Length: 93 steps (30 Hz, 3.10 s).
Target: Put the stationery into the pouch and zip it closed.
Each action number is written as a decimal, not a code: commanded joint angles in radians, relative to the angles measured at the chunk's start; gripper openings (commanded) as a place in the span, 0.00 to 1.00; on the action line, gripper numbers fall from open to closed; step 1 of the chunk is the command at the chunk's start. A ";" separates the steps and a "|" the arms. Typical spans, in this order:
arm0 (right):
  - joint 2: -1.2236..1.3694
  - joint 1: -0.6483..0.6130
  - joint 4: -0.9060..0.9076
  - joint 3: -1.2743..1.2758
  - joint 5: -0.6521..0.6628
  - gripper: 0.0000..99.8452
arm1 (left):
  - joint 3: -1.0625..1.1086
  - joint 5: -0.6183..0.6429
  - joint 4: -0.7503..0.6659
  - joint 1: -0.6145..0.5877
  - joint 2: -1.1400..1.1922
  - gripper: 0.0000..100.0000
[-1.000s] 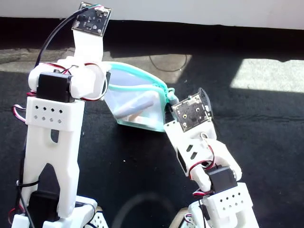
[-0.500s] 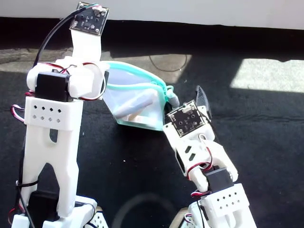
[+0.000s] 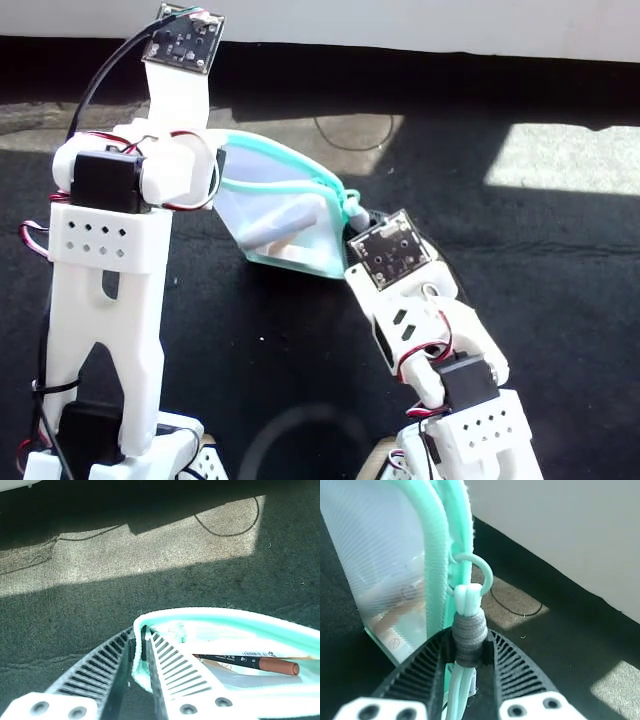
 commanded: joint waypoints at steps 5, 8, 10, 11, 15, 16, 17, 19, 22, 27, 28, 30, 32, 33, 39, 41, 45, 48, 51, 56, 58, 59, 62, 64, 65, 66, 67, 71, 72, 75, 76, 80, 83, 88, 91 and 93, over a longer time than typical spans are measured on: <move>-0.005 0.001 0.277 -0.242 0.011 0.01 | 0.070 0.005 0.011 -0.002 0.024 0.01; -0.005 -0.007 0.380 -0.317 -0.018 0.01 | 0.070 0.005 0.008 -0.002 0.024 0.01; -0.005 -0.030 0.435 -0.369 -0.063 0.01 | 0.070 0.005 0.008 -0.002 0.024 0.01; -0.005 -0.051 0.460 -0.395 -0.080 0.01 | 0.070 0.005 0.008 -0.002 0.024 0.01; 0.001 -0.202 0.481 -0.432 -0.129 0.01 | 0.070 0.005 0.008 -0.001 0.024 0.01; 0.004 -0.231 0.467 -0.423 -0.141 0.01 | 0.070 0.005 0.008 0.001 0.024 0.01; 0.002 -0.249 0.432 -0.400 -0.152 0.01 | 0.070 0.005 0.008 0.001 0.024 0.01; 0.001 -0.248 0.351 -0.344 -0.166 0.01 | 0.070 0.005 0.012 0.002 0.024 0.01; 0.002 -0.225 0.220 -0.255 -0.166 0.01 | 0.071 0.005 0.015 0.002 0.024 0.01; 0.004 -0.202 0.120 -0.170 -0.299 0.17 | 0.071 0.005 0.015 0.002 0.024 0.01; 0.004 -0.202 0.114 -0.168 -0.330 0.18 | 0.071 0.005 0.015 0.002 0.024 0.01; 0.004 -0.202 0.111 -0.168 -0.348 0.17 | 0.071 0.005 0.015 0.002 0.024 0.01; 0.004 -0.202 0.085 -0.160 -0.348 0.16 | 0.071 0.005 0.015 0.002 0.024 0.01; 0.005 -0.202 0.081 -0.157 -0.348 0.15 | 0.071 0.005 0.015 0.002 0.024 0.01; 0.004 -0.202 0.079 -0.140 -0.354 0.13 | 0.071 0.005 0.017 0.002 0.024 0.01; 0.004 -0.202 0.079 -0.140 -0.354 0.13 | 0.071 0.005 0.021 0.002 0.024 0.01; 0.004 -0.200 0.082 -0.140 -0.354 0.09 | 0.071 0.005 0.041 0.002 0.024 0.01; -0.002 -0.148 0.085 -0.140 -0.351 0.01 | 0.071 0.005 0.044 0.002 0.024 0.01; -0.004 -0.076 0.108 -0.151 -0.348 0.01 | 0.071 0.005 0.044 0.002 0.024 0.01; -0.005 -0.031 0.232 -0.278 -0.345 0.01 | 0.061 0.005 0.038 0.004 0.015 0.01; -0.004 -0.031 0.252 -0.318 -0.313 0.01 | 0.045 0.005 0.040 0.004 0.013 0.01; -0.004 -0.031 0.252 -0.332 -0.275 0.01 | 0.033 0.005 0.043 0.004 0.013 0.01; -0.001 -0.031 0.254 -0.354 -0.198 0.01 | -0.004 0.005 0.044 0.004 0.013 0.01; 0.002 -0.031 0.252 -0.351 -0.166 0.01 | -0.047 0.006 0.066 0.005 0.013 0.01; 0.004 -0.031 0.251 -0.351 -0.147 0.01 | -0.079 0.006 0.091 0.005 0.013 0.03; 0.004 -0.031 0.248 -0.346 -0.130 0.01 | -0.111 0.006 0.117 0.007 0.013 0.05; 0.005 -0.031 0.240 -0.344 -0.117 0.01 | -0.147 0.006 0.146 0.016 0.013 0.09; 0.005 -0.030 0.142 -0.298 -0.094 0.01 | -0.295 0.006 0.221 0.035 0.012 0.21; 0.005 -0.028 0.113 -0.289 -0.094 0.01 | -0.331 0.006 0.221 0.030 0.010 0.21; 0.010 0.022 0.025 -0.268 -0.094 0.01 | -0.437 0.006 0.221 0.030 -0.030 0.19; 0.025 0.047 0.012 -0.271 -0.094 0.01 | -0.461 0.006 0.221 0.030 -0.054 0.19; 0.160 0.111 0.035 -0.361 -0.098 0.01 | -0.481 0.006 0.221 0.030 -0.179 0.18; 0.262 0.111 0.087 -0.479 -0.098 0.01 | -0.400 0.003 0.221 0.030 -0.249 0.18; 0.349 0.111 0.193 -0.688 -0.095 0.01 | -0.082 0.002 0.203 0.038 -0.291 0.18; 0.352 0.111 0.274 -0.799 -0.094 0.01 | 0.120 0.006 0.003 0.038 -0.291 0.18; 0.358 0.110 0.325 -0.863 -0.094 0.01 | 0.209 0.018 -0.167 0.038 -0.291 0.18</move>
